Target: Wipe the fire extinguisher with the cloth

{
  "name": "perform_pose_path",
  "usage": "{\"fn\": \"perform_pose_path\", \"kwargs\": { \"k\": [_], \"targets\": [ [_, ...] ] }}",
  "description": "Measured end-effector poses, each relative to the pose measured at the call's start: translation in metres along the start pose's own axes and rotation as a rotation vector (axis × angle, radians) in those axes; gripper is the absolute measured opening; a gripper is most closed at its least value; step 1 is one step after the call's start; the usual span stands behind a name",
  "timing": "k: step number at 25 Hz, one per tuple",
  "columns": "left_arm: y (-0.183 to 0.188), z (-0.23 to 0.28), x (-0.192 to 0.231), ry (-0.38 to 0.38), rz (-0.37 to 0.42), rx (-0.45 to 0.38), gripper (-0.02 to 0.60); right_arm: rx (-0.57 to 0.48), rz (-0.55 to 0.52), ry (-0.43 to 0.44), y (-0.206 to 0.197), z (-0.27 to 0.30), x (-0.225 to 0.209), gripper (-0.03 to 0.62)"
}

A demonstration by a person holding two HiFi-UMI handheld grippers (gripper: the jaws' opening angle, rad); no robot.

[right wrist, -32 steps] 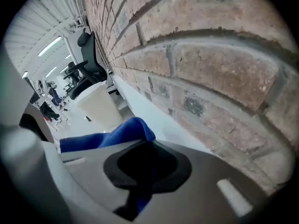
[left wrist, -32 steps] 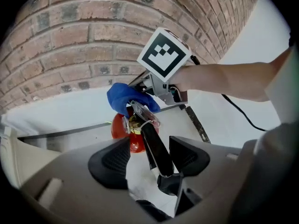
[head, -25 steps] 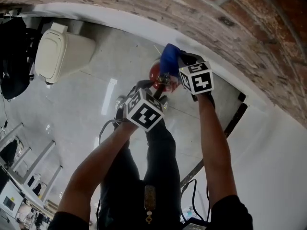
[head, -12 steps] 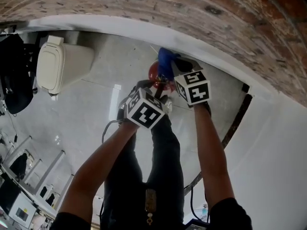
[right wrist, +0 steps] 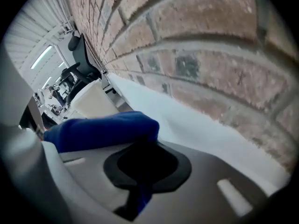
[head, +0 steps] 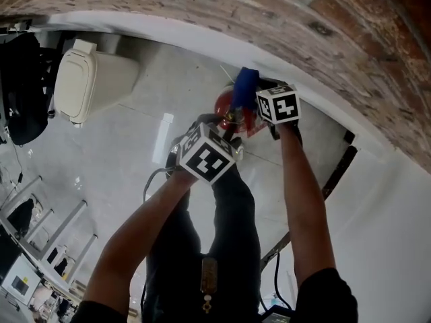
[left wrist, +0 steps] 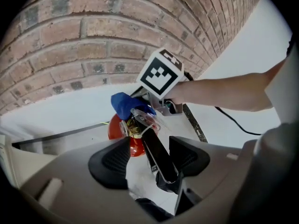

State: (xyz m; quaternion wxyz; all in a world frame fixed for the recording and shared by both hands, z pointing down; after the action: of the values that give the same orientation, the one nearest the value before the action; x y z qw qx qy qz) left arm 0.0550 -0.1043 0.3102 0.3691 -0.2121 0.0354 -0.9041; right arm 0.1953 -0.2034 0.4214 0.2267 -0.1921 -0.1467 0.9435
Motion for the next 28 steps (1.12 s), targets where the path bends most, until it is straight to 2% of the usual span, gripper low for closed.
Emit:
{"fn": "perform_pose_path", "kwargs": {
  "k": [3,7,9,12,14,16,17,22,28],
  "targets": [
    [-0.002,-0.001,0.0,0.01,-0.02,-0.005,0.272,0.029,0.109,0.005,-0.032,0.004,-0.011,0.017],
    [-0.004,-0.005,-0.003,0.052,-0.031,-0.014,0.264,0.099,0.154,0.028,-0.081,-0.003,-0.011,0.017],
    [-0.004,-0.009,-0.006,0.078,-0.026,-0.033,0.249,0.084,0.184,0.017,-0.093,-0.02,-0.012,0.017],
    [-0.011,-0.019,-0.016,0.104,-0.022,-0.046,0.19,0.044,0.208,-0.002,-0.103,-0.058,-0.003,0.017],
    [-0.014,-0.032,-0.023,0.119,-0.002,-0.06,0.163,0.001,0.211,-0.02,-0.102,-0.087,0.003,0.017],
    [-0.019,-0.046,-0.033,0.133,0.015,-0.094,0.02,-0.051,0.2,-0.04,-0.1,-0.119,0.014,0.017],
    [-0.023,-0.052,-0.04,0.133,0.018,-0.114,0.008,-0.079,0.189,-0.047,-0.099,-0.135,0.022,0.017],
    [-0.041,-0.093,-0.076,0.143,0.043,-0.229,0.008,-0.233,0.13,-0.088,-0.097,-0.217,0.067,0.017],
    [-0.082,-0.184,-0.134,0.138,0.027,-0.449,0.008,-0.446,0.106,-0.106,-0.1,-0.321,0.157,0.017]
  ]
}}
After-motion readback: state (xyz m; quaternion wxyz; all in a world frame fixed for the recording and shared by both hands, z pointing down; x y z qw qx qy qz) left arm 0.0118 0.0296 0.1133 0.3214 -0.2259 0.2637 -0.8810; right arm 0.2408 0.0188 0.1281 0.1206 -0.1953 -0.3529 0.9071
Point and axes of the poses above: the fingertips, and each gripper's own axes: z forward along the fingers, x to its left, y out of its top, the point moved 9 cm from there along -z, backward along the fingers, and after that the axes turned 6 degrees about x, right-handed, at the moved point
